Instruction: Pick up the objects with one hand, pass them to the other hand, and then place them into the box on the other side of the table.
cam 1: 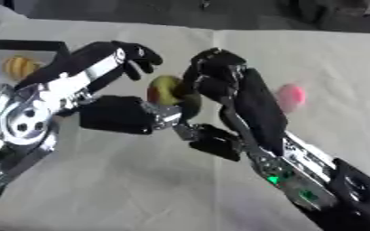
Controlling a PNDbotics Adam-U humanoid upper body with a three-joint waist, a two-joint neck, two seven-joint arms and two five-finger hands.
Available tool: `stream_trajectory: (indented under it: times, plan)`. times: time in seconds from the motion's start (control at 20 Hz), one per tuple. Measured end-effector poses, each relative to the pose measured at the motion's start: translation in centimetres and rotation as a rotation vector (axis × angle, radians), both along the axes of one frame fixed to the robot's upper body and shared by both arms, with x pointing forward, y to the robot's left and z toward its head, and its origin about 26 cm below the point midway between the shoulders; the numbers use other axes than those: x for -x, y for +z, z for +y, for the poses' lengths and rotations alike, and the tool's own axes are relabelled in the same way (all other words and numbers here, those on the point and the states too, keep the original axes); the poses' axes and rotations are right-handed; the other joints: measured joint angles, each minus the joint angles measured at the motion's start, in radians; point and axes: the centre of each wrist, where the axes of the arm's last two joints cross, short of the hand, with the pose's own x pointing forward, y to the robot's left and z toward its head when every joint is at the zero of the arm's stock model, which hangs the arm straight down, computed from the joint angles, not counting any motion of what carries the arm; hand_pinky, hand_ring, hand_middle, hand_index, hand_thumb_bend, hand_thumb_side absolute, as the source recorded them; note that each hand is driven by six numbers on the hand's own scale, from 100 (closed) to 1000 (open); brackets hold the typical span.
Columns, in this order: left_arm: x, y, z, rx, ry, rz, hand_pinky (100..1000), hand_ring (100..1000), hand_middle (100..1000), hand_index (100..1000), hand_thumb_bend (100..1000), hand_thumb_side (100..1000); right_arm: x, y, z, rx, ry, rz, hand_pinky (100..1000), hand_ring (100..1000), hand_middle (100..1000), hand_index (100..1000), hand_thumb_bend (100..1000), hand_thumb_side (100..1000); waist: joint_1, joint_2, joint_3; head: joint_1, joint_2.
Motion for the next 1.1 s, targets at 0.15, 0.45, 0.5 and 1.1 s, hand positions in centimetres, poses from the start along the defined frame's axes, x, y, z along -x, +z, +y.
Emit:
stream_trajectory:
  times: [0.15,0.45,0.5,1.1]
  plan:
    - [0.05,-0.42,-0.13,-0.025,-0.036,0.011,932,818,779,866,553,591,0.0,-0.09,-0.09,-0.004,0.006,-0.005,621,525,423,520,100,100,-0.001,0.0,0.0,0.003,0.0]
    - [0.13,-0.65,-0.31,-0.081,-0.103,-0.016,947,831,784,846,530,576,0.01,-0.12,-0.1,-0.006,0.009,-0.009,617,522,419,517,100,100,-0.001,0.0,-0.001,0.004,0.0]
    - [0.14,-0.66,-0.34,-0.088,-0.112,-0.02,948,831,783,847,532,576,0.01,-0.13,-0.11,-0.007,0.006,-0.01,611,520,417,515,100,100,-0.001,0.0,-0.001,0.005,0.0]
    - [0.1,-0.47,-0.32,-0.071,-0.083,-0.057,925,771,703,789,283,645,0.03,-0.21,-0.13,-0.022,-0.029,-0.017,592,516,413,512,100,100,-0.002,0.0,-0.003,0.005,-0.003]
